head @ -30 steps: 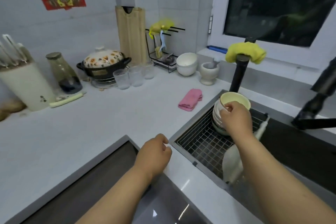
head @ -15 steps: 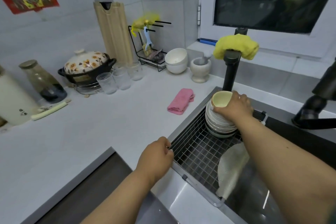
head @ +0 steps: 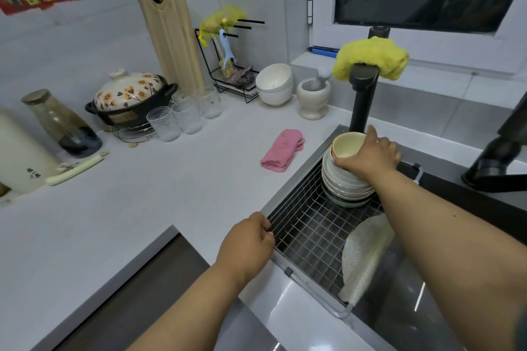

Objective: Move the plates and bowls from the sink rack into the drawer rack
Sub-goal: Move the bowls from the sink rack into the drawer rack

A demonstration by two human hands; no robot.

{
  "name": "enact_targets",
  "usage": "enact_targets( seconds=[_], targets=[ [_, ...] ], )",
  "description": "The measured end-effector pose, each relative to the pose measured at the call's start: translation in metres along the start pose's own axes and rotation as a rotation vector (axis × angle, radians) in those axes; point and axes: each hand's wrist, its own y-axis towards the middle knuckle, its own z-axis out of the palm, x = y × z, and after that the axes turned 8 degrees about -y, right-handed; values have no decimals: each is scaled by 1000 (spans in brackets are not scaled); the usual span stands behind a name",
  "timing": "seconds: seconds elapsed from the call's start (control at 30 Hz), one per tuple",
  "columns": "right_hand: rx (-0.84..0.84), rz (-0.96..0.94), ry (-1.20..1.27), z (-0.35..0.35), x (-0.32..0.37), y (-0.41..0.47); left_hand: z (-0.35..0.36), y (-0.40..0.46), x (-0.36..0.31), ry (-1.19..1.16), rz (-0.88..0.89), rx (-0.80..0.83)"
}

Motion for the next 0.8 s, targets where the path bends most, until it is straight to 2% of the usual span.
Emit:
enact_targets(
  seconds=[0.17,0.27,0.37,0.47,0.57,0.7,0.8],
  targets=[
    [-186,-84,104,-20,7,-24,-1,0,1,-66,-6,-15],
    [-180,-199,196,-32,15,-64,-7,-1,-2,-273,-40,-67],
    [-54,-366,276,-40,30,-114,-20,-3,-12,-669,-151,-84],
    [95,-548,272,-44,54,-155,-39,-13,-16,-1057,-267,-17],
    [172,-708,266,-40,83,-186,-56,-34,-7,-1328,-293,24],
    [230,-884,278,-31,118,-221,-75,-71,22,-1358,-228,-54],
    [415,-878,443,-31,144,-247,-95,-105,46,-1404,-271,-178]
  ],
)
